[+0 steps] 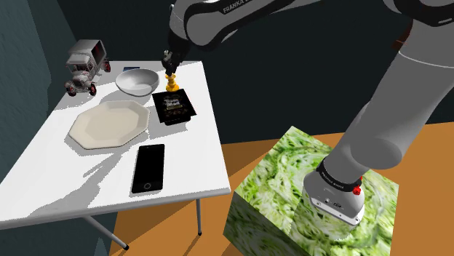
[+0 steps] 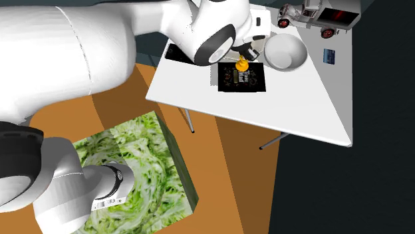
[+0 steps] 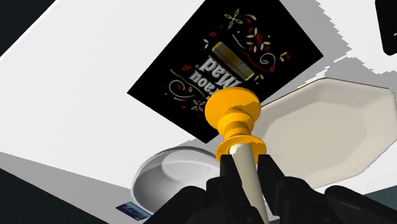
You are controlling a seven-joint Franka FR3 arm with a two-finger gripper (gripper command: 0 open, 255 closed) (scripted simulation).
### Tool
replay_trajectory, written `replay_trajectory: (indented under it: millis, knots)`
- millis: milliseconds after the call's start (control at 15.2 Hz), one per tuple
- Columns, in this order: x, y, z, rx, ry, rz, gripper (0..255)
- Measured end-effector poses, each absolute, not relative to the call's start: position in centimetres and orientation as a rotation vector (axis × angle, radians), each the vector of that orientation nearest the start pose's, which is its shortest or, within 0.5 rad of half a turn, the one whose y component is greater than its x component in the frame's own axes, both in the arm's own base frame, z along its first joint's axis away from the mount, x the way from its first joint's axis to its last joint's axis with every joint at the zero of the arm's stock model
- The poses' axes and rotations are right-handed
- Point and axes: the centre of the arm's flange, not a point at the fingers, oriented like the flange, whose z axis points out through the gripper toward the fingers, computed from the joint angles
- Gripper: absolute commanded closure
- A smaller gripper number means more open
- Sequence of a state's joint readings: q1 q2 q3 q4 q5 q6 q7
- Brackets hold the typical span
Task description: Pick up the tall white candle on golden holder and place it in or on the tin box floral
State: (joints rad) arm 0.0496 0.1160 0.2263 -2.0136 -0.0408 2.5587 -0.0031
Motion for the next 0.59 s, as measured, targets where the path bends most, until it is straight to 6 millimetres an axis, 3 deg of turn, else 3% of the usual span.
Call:
replay_trajectory:
  millis: [594]
  knots:
    - [59.8, 15.9, 39.7, -2.983, -0.453, -0.657, 255]
